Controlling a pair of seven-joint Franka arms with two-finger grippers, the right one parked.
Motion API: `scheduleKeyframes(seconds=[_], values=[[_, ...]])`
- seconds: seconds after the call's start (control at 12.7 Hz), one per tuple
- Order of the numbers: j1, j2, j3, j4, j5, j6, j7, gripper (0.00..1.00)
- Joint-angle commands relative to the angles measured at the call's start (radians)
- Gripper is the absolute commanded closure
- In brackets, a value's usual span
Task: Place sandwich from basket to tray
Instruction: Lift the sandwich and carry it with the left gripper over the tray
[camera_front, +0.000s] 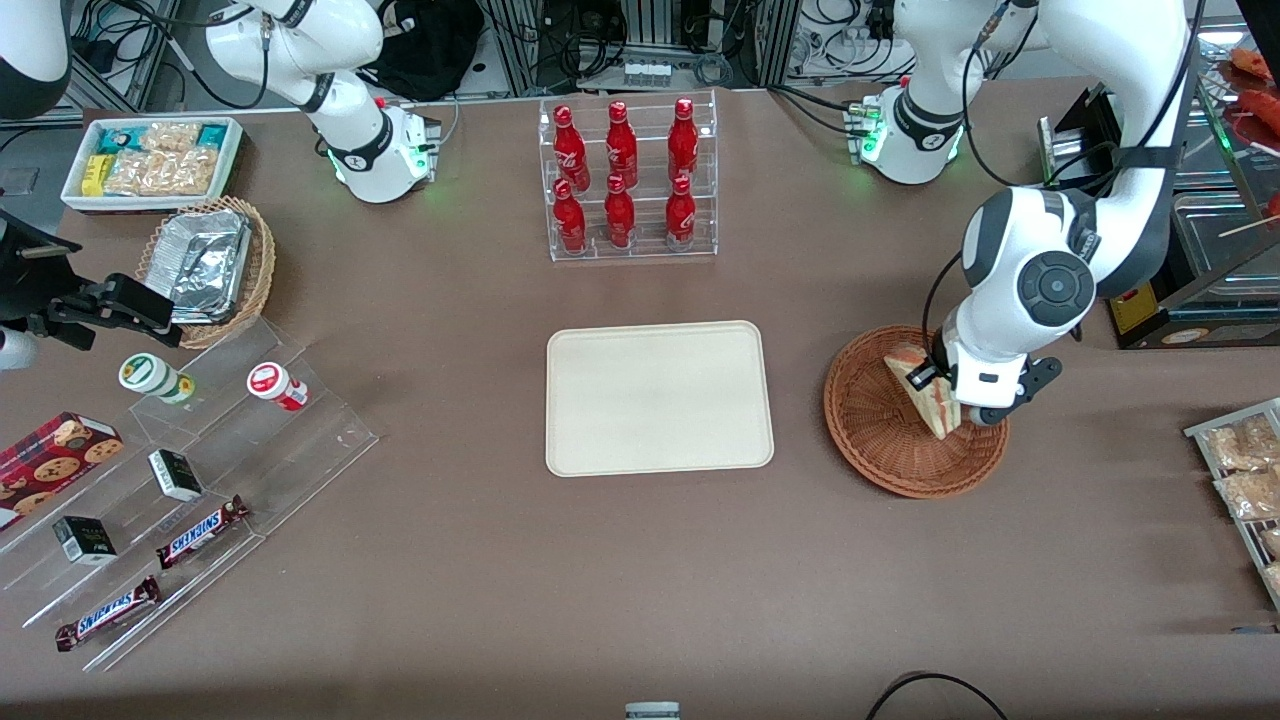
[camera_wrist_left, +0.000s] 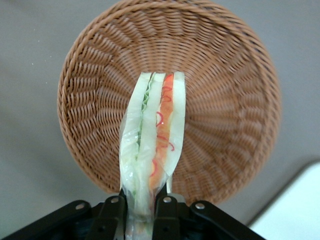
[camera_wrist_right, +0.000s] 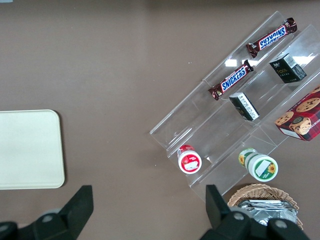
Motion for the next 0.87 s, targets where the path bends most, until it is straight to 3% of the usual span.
scheduleKeyframes(seconds=[0.0, 0.32, 0.79], values=[[-0.075, 0.044, 0.008, 0.049, -0.002, -0.03, 0.019, 0.97], [-0.208, 0.124, 0.008, 0.136, -0.066, -0.026, 0.016, 0.97], [-0.408, 0.351, 0.008, 0.372, -0.069, -0.012, -0.113, 0.96]])
